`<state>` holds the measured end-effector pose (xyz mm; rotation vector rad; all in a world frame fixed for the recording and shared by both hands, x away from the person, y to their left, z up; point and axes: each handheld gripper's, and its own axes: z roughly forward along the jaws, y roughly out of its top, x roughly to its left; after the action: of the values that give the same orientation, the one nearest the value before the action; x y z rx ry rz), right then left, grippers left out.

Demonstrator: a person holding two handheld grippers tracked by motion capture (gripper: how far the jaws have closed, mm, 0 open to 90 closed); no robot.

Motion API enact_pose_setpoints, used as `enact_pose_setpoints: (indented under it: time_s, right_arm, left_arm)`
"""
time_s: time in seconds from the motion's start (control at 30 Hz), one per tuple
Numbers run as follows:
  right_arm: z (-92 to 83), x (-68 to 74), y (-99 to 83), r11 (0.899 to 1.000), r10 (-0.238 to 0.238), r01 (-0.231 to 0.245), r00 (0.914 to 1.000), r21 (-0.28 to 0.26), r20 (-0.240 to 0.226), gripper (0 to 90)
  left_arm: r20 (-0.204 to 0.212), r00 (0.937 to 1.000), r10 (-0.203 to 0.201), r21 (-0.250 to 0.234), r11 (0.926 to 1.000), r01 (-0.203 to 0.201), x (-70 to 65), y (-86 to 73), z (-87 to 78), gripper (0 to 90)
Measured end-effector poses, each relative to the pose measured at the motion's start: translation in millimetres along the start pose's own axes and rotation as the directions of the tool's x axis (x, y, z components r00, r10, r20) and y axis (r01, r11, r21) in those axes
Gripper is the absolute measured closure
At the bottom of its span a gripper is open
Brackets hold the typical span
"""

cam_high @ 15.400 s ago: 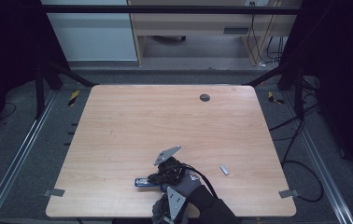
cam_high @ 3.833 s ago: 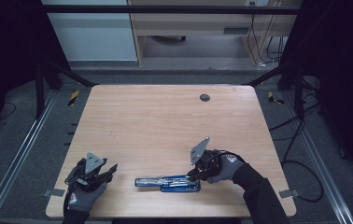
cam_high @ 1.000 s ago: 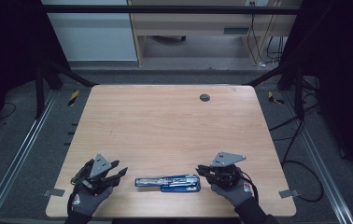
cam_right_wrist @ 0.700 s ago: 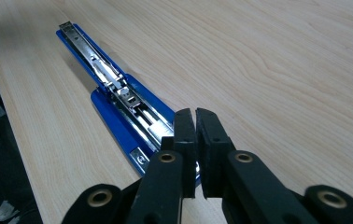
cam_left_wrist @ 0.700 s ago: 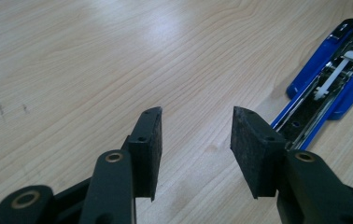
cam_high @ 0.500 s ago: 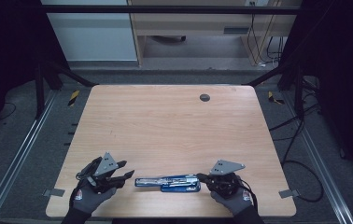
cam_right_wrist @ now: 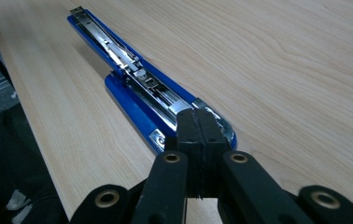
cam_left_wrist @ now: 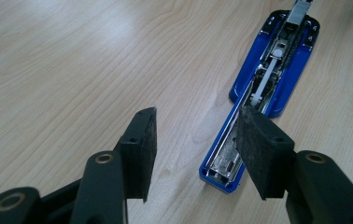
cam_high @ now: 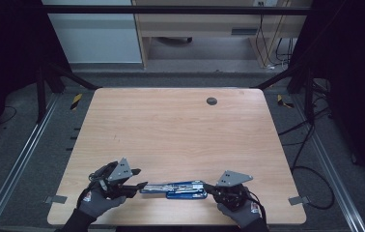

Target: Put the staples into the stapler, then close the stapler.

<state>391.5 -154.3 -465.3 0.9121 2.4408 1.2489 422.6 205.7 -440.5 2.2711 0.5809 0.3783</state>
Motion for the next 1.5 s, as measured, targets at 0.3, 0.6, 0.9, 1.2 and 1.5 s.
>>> enact_pose_setpoints:
  time_s: [0.3,0.6,0.9,1.2,1.5]
  right_arm:
    - [0.8,3.0,-3.1,1.000,0.008,-0.008,0.9999,0.013,-0.010,90.0]
    - [7.1,6.2,-5.0,0.999,-0.003,0.004,0.9996,0.040,-0.028,90.0]
    - [12.3,6.6,-7.7,0.998,0.001,0.002,0.9993,0.070,-0.036,90.0]
    - [16.6,5.9,-9.8,0.996,-0.001,0.005,0.9989,0.087,-0.047,90.0]
    - [17.4,7.7,-10.0,0.996,-0.009,0.013,0.9986,0.083,-0.052,90.0]
  left_arm:
    - [0.051,0.9970,0.058,0.061,0.9963,-0.061,0.9,7.7,4.9,47.6]
    - [0.105,0.9895,0.100,0.107,0.9881,-0.111,-0.3,5.6,10.9,47.1]
    - [0.130,0.9839,0.123,0.143,0.9796,-0.141,-4.5,0.8,22.1,46.8]
    - [0.140,0.9827,0.120,0.160,0.9767,-0.143,-2.2,-5.4,29.7,47.6]
    - [0.152,0.9819,0.113,0.167,0.9762,-0.138,-0.6,-10.0,33.9,48.8]
